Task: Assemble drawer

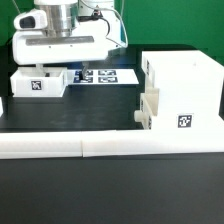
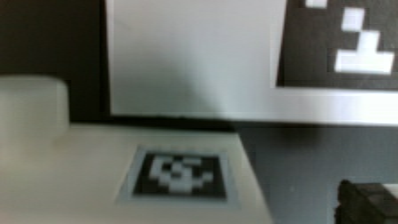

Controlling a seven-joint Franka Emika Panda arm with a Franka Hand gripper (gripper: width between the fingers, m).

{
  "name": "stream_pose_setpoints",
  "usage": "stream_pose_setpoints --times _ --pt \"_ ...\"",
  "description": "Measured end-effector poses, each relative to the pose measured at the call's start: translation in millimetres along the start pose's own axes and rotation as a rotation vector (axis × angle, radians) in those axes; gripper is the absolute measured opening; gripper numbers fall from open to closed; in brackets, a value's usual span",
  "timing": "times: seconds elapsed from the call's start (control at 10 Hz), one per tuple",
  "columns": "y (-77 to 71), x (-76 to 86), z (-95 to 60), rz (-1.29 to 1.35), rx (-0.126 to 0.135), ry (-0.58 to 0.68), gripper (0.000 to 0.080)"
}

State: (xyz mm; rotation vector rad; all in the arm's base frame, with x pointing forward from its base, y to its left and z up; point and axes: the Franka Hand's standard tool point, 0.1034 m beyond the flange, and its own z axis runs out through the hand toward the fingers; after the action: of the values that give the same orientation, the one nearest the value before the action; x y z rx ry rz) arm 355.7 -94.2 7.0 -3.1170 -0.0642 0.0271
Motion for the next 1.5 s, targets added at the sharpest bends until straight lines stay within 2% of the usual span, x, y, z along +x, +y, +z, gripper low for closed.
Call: stream_pose_setpoints --times 0.4,0.5,0.6,0.7,0.8,0.9,1.0,1.5 --pt "-10.5 5.2 1.5 -0.021 -0.008 0.016 0.0649" --pt "-10.2 6.0 1.5 -0.022 -0.009 0.018 0.0557" --pt "-9.9 6.4 1.6 -0.023 -0.010 0.021 0.0408" --pt "-9.9 6.4 1.7 -0.025 -0.010 0.021 0.0408" --pt "-9.9 6.4 1.7 -0.026 -0.010 0.021 0.0219" --pt "-9.9 6.4 1.7 -0.027 -0.010 0.021 0.0219" --pt "-9.9 6.4 1.7 -0.027 -0.010 0.021 0.0049" --pt "-9.9 6.4 1.7 -0.028 -0.010 0.021 0.0042"
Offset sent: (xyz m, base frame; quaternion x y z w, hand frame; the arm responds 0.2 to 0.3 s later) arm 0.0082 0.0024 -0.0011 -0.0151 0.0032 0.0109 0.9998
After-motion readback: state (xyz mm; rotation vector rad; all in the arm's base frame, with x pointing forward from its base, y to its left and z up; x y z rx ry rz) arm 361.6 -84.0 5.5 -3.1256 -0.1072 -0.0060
